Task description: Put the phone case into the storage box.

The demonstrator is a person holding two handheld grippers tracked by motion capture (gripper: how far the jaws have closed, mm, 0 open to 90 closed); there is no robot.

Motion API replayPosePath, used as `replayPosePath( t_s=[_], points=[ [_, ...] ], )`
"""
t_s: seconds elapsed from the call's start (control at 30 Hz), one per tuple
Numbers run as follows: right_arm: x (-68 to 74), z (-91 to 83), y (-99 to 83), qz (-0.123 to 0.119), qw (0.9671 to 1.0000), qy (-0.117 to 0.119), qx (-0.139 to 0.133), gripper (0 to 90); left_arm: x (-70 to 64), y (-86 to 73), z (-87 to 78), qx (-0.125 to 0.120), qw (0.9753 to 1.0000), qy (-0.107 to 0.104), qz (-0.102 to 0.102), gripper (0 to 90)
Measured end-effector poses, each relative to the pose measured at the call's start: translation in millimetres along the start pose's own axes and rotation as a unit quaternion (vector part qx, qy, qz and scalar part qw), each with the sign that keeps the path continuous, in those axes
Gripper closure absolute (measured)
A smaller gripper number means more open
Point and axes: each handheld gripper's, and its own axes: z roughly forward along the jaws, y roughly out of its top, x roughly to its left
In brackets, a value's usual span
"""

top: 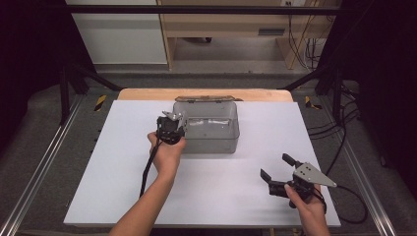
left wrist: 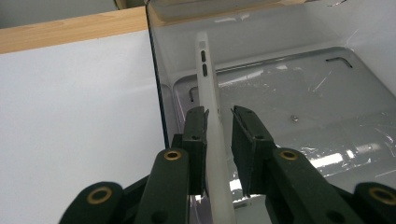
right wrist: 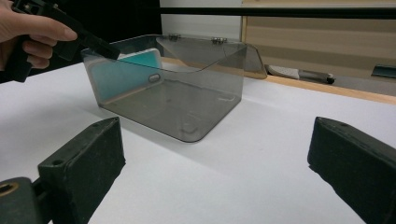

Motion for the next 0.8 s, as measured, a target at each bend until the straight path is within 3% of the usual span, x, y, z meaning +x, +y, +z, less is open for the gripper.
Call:
replayPosePath(
  t_s=[0.23,0.8],
  points=[
    [0.9,0.4,0.0,0.000,1.0000,0.001,0.001,4.0,0.5,-1.9,-1.3,-0.008,0.9999,-0.011,-0.003,73.2],
    [0.6,1.1,-0.2,-0.001,1.0000,0.002,0.001,4.0,2.8,1.9,-12.0,-0.042,0.9990,-0.009,0.014,69.5]
  ],
)
